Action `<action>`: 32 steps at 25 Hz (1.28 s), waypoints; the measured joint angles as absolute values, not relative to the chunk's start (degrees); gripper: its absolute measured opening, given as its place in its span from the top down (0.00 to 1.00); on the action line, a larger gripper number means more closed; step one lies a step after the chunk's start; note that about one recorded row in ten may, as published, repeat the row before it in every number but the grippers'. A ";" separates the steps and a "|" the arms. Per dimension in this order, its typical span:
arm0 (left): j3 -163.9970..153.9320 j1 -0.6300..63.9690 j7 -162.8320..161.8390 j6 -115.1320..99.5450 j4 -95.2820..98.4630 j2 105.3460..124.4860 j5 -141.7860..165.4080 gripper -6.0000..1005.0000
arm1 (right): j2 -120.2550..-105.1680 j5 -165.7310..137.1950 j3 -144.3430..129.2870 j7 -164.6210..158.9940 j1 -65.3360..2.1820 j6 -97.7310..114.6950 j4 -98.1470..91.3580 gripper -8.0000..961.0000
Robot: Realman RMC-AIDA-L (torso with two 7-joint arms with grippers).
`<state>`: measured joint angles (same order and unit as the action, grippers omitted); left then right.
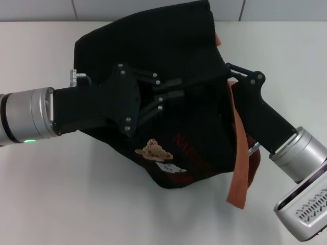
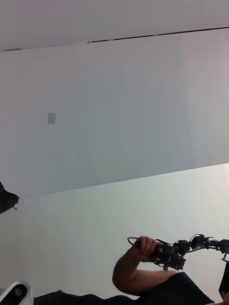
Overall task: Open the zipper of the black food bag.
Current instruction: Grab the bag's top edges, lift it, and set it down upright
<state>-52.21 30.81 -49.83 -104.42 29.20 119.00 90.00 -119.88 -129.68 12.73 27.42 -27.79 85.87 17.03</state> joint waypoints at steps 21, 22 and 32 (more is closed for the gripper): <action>-51.73 30.29 -49.76 -104.58 29.06 119.00 89.60 0.91 | -119.88 -129.58 12.76 27.26 -27.66 84.24 17.13 0.99; -51.73 30.29 -49.76 -104.58 29.06 119.00 89.60 0.91 | -119.88 -129.58 12.76 27.26 -27.66 84.24 17.13 0.99; -51.68 28.80 -49.03 -104.78 29.00 118.77 86.92 0.91 | -119.88 -129.42 12.74 27.16 -27.51 83.09 16.94 0.99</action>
<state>-51.68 28.80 -49.03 -104.78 29.00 118.77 86.92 -119.88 -129.42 12.74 27.16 -27.51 83.09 16.94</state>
